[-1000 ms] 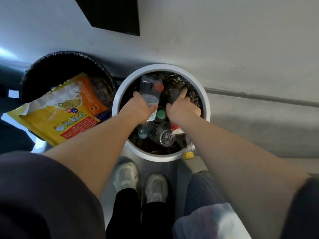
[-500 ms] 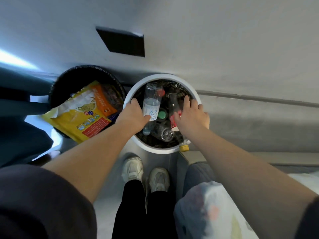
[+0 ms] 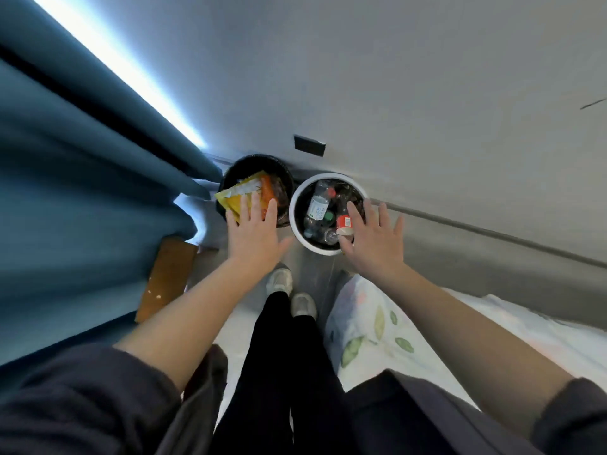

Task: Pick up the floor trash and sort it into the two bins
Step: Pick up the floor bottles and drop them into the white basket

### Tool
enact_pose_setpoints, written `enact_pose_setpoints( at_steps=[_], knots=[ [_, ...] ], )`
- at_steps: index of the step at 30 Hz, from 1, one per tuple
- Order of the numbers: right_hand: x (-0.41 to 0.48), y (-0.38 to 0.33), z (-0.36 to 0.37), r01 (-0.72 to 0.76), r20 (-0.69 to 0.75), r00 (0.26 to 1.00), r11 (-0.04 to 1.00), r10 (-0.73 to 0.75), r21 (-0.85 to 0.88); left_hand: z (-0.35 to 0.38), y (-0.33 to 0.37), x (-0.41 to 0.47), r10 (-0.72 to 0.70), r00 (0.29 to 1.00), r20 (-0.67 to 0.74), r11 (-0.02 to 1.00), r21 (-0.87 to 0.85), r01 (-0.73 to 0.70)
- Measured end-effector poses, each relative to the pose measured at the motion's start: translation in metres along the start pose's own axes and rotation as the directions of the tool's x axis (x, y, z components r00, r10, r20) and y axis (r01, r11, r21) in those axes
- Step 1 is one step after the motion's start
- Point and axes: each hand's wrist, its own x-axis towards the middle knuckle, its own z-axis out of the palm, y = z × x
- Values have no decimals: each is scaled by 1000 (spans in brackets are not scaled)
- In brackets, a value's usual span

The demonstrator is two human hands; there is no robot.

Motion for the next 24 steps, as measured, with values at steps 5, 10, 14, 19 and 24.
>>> enact_pose_setpoints(
  at_steps=[5,10,14,19,24],
  knots=[
    [-78,-41,-30,155,-65,986,988,-154,8,-16,-14,-123,-177,980,-91,983,-64,172],
    [-135,-92,-30,396,-43,916,917,-398,-46,8,-28,-224,-379,919,-111,920,-149,362],
    [-169,-135,-27,601,14,795,784,-606,-153,34,-42,-287,-562,824,-74,805,-277,524],
    [-209,-189,-17,745,95,651,610,-753,-270,68,-63,-352,-697,716,-21,664,-393,635],
    [-271,-251,13,831,184,515,435,-837,-348,113,-92,-426,-802,597,7,520,-482,705]
  ],
)
